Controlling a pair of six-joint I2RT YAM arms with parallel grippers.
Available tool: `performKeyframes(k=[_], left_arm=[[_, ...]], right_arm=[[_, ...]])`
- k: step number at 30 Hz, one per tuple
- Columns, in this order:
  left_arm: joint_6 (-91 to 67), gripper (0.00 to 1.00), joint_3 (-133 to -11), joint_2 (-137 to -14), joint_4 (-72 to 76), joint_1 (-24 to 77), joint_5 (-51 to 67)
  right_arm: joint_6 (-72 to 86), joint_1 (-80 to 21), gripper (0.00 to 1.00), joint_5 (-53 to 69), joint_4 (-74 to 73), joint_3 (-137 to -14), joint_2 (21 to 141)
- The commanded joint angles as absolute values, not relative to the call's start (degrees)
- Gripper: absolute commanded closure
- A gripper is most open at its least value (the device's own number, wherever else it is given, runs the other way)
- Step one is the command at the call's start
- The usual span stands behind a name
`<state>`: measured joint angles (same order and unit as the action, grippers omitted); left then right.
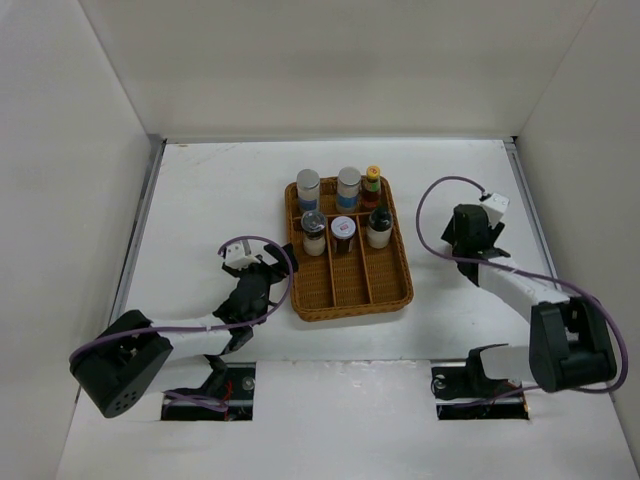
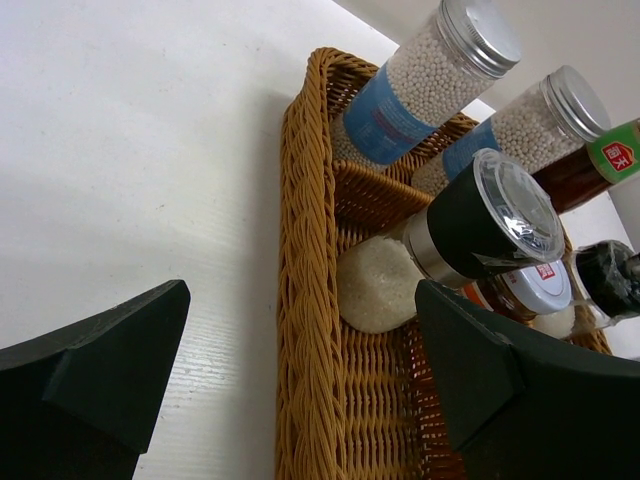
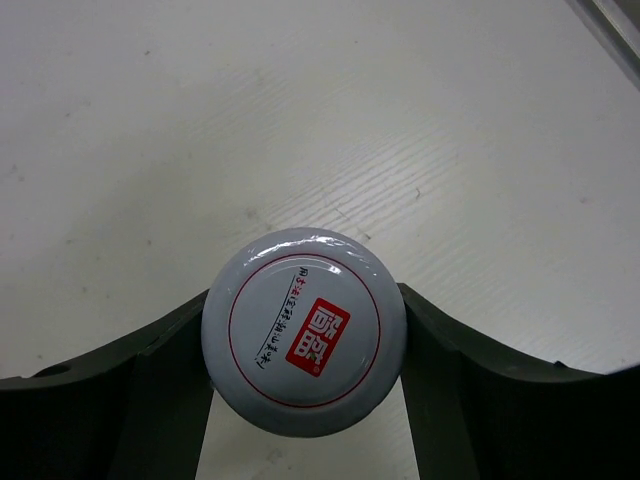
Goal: Organize the condiment bottles
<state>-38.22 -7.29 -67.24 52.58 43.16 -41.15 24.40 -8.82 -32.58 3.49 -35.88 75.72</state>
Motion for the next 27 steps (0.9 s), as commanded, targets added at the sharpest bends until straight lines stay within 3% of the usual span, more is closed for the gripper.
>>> performKeyframes(k=[1,7,13,27], left_arm=[[-38.94,0.0,-8.53,-67.06,55.63,42.67,-40.69],[-38.94,0.0,-8.96,-67.68,55.37,42.32,-40.08],[-38.85,0.0,-8.79,-64.96,54.76,40.56,-40.69],[-39.81,0.0,-11.6,-59.85,41.5,34.67,-38.5]], right_arm=[[23.48,-14.44,0.49,-36.9,11.08,-35.86,65.5],[21.18,-34.02,0.49,-36.3,0.45,-37.7,51.87],[24.35,-53.55,0.48,-35.24,3.06,-42.62,58.34],[20.48,-58.57,0.44,-30.85,15.12,-46.14,82.34]])
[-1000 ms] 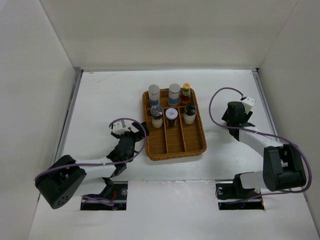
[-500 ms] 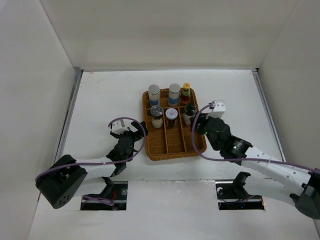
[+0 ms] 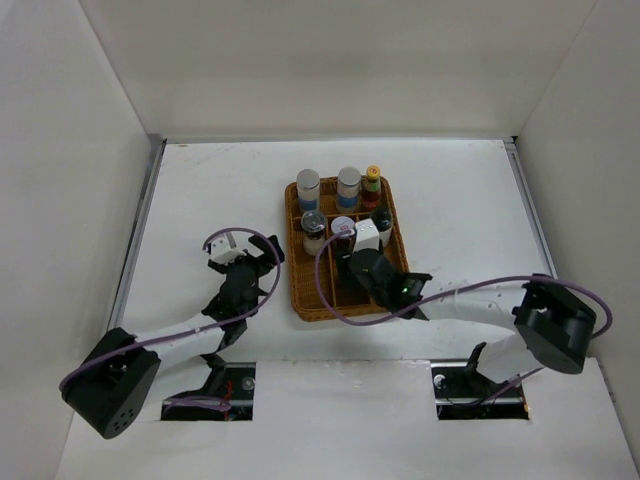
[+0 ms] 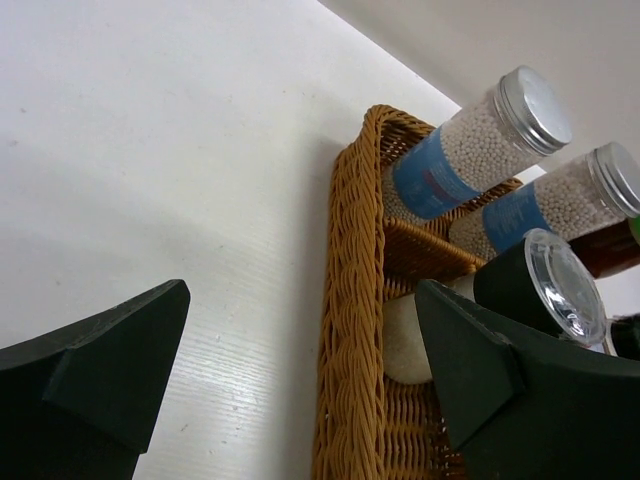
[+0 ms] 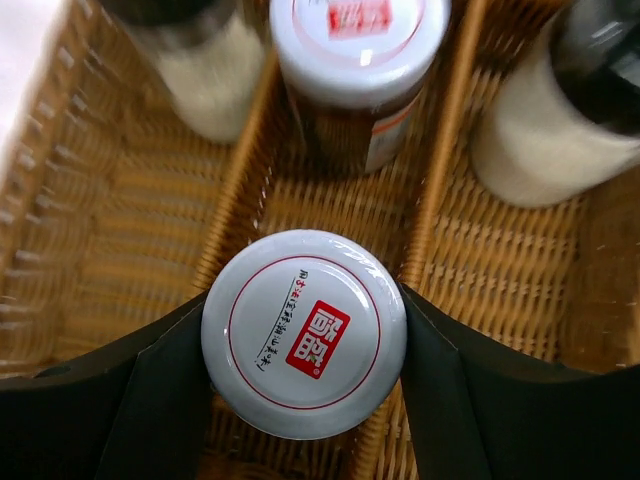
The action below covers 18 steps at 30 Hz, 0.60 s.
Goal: Organize the condiment bottles
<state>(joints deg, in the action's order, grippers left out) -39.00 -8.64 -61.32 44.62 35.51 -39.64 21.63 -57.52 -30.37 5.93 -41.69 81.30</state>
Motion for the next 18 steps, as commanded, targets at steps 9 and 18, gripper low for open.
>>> performKeyframes(k=[9,18], left_arm=[[-40.25,0.0,-13.18,-54.77,29.46,34.67,-37.44],[-41.13,0.0,-15.2,-47.28,17.77,31.43,-32.97]], right_arm=[[20.31,-59.9,0.0,-34.54,13.63,-45.18,78.33],[21.26,-38.23,0.0,-34.19,20.27,-35.18,53.81]])
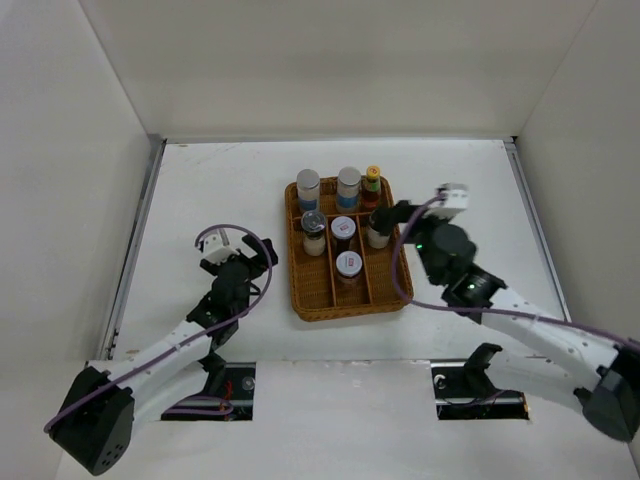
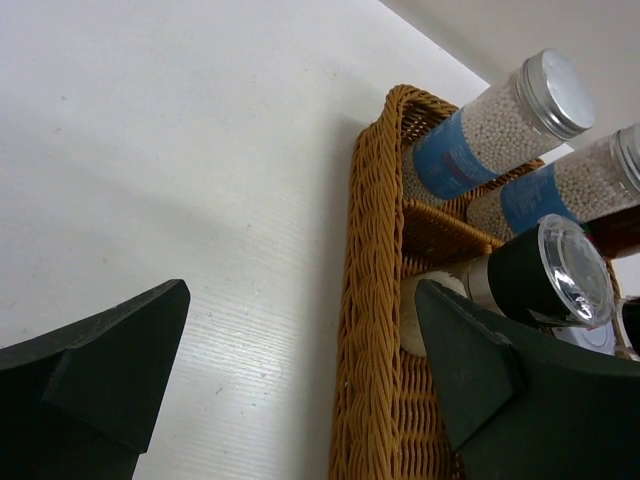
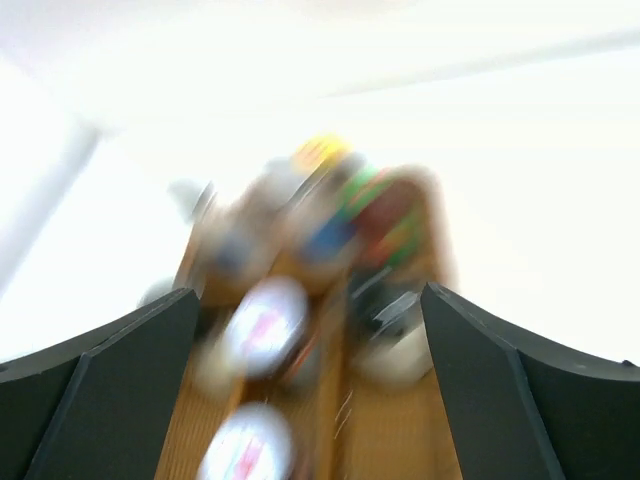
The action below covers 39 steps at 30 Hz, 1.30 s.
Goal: Organize the condiment bottles
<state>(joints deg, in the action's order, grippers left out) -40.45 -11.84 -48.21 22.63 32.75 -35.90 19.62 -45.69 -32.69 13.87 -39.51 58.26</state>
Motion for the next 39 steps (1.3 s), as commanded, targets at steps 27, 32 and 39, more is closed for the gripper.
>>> performKeyframes(k=[27,32,39], left_arm=[[-43.77,0.0,-20.3,-45.35,3.42,31.33,-32.78],[-43.59,0.0,-20.56,-46.84,5.1,31.59,-32.87],[-42.89,0.0,-21.71,-47.55,4.57,31.77,-32.87]], right_arm=[[40.43,-15.77,0.0,-25.4,31.82,-21.88,59.24],[40.43,-16.04,0.0,-24.61,32.17,-21.97,59.59],[40.43,-16.04,0.0,-24.52,32.08,-21.97,59.15]])
